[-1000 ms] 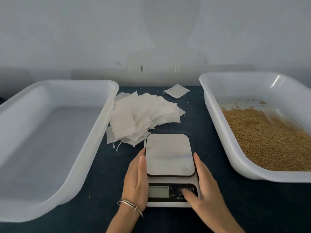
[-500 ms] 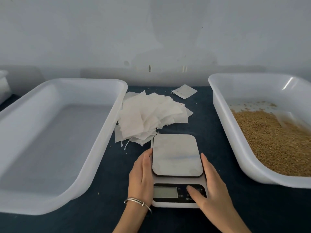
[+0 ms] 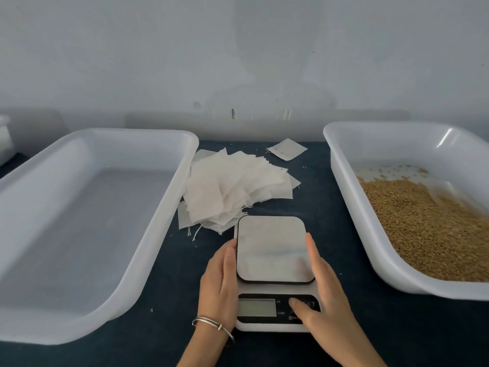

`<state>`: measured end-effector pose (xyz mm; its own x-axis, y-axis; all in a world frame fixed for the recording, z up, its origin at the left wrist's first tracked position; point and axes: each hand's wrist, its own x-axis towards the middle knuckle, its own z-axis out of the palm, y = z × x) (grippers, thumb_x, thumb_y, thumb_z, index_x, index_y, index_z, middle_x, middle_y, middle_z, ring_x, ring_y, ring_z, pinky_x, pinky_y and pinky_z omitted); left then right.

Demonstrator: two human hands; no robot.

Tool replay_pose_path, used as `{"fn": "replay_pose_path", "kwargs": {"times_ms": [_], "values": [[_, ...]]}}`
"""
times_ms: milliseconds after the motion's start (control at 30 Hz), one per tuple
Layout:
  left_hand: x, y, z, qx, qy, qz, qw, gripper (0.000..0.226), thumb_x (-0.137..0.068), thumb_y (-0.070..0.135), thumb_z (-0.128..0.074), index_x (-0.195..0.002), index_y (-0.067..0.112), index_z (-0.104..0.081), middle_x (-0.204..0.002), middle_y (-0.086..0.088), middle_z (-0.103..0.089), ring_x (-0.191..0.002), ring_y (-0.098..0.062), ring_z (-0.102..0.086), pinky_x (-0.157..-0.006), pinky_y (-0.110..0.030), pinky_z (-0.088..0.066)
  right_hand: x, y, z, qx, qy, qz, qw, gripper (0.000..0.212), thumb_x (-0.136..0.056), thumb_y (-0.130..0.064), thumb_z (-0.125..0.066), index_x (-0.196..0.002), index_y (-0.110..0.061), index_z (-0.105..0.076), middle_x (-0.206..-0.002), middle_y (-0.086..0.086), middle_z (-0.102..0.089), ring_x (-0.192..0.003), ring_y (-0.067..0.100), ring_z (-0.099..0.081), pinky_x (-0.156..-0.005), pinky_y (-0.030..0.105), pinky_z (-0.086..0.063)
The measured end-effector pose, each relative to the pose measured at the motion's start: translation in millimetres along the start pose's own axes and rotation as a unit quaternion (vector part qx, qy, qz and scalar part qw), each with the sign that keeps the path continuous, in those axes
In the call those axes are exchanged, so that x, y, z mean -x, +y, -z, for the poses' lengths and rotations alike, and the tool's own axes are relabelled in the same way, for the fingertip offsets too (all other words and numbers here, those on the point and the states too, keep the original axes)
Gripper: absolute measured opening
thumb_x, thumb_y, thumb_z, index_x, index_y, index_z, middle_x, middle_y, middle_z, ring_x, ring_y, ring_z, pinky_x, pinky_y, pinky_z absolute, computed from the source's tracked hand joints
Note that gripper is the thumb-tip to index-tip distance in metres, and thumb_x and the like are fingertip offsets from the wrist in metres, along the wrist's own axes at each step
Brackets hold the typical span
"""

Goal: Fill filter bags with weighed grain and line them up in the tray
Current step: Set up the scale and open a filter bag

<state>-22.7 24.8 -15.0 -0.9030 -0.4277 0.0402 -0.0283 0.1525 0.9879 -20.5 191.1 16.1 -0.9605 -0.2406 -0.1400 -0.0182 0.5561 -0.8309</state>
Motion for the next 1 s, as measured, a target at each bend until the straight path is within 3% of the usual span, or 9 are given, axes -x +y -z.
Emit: {"fn": "replay_pose_path", "kwargs": {"times_ms": [100,300,467,600,700,800,1000], "values": [[0,-1,0,0.004,0.004,-0.002,1.0,0.032,-0.099,0.029,-0.036,-0.114,0.033,-0.064,-0.111,0.023,-0.065,-0.108,0.009,-0.055,-0.092,-0.012,-0.042,-1,-3,1,-0.028,-0.014,-0.015,0.999,0.109,-0.082,-0.006,-0.065,-0.121,-0.081,0.004,-0.149,-0.027,-0.015,-0.142,-0.002,-0.002,-0.119,0.043,-0.014],[-1,0,0,0.005,-0.002,-0.011,1.0,0.031,-0.1,0.026,-0.036,-0.112,0.034,-0.064,-0.109,0.025,-0.066,-0.107,0.009,-0.056,-0.086,-0.004,-0.041,0,-1,2,-0.025,-0.025,-0.001,0.999,0.106,-0.083,-0.008,-0.065,-0.124,-0.079,0.002,-0.146,-0.028,-0.018,-0.139,-0.006,-0.007,-0.118,0.036,-0.014],[0,-1,1,0.006,-0.006,-0.006,1.0,0.032,-0.1,0.027,-0.036,-0.114,0.032,-0.063,-0.112,0.021,-0.066,-0.108,0.009,-0.055,-0.088,-0.005,-0.041,-2,6,1,-0.05,-0.015,0.004,0.999,0.098,-0.086,-0.012,-0.064,-0.13,-0.068,0.004,-0.123,-0.047,-0.022,-0.114,-0.03,-0.019,-0.102,0.022,-0.025],[0,-1,1,0.007,-0.005,-0.004,1.0,0.031,-0.1,0.028,-0.036,-0.113,0.035,-0.063,-0.112,0.021,-0.065,-0.109,0.008,-0.055,-0.092,-0.011,-0.041,-2,9,-1,-0.068,0.008,-0.002,0.998,0.091,-0.088,-0.008,-0.06,-0.13,-0.062,-0.001,-0.118,-0.047,-0.025,-0.107,-0.038,-0.019,-0.088,0.011,-0.034],[0,0,1,0.006,-0.006,-0.005,1.0,0.031,-0.1,0.028,-0.036,-0.114,0.034,-0.063,-0.113,0.021,-0.065,-0.111,0.007,-0.054,-0.094,-0.016,-0.041,-3,9,-1,-0.069,0.014,-0.003,0.997,0.09,-0.087,-0.004,-0.059,-0.13,-0.059,-0.002,-0.12,-0.045,-0.025,-0.107,-0.037,-0.02,-0.091,0.012,-0.031],[0,0,1,0.003,-0.005,-0.006,1.0,0.031,-0.099,0.028,-0.036,-0.114,0.033,-0.063,-0.112,0.021,-0.065,-0.109,0.008,-0.055,-0.092,-0.01,-0.041,-3,8,-2,-0.069,0.008,-0.007,0.998,0.089,-0.088,-0.005,-0.058,-0.129,-0.059,-0.001,-0.122,-0.044,-0.023,-0.11,-0.032,-0.022,-0.097,0.018,-0.025],[0,1,1,-0.001,-0.005,-0.003,1.0,0.032,-0.099,0.028,-0.036,-0.117,0.027,-0.064,-0.114,0.017,-0.066,-0.109,0.006,-0.055,-0.094,-0.013,-0.042,-3,10,-3,-0.066,0.008,-0.01,0.998,0.088,-0.088,-0.006,-0.059,-0.129,-0.06,-0.002,-0.127,-0.036,-0.025,-0.119,-0.011,-0.027,-0.103,0.022,-0.021]]}}
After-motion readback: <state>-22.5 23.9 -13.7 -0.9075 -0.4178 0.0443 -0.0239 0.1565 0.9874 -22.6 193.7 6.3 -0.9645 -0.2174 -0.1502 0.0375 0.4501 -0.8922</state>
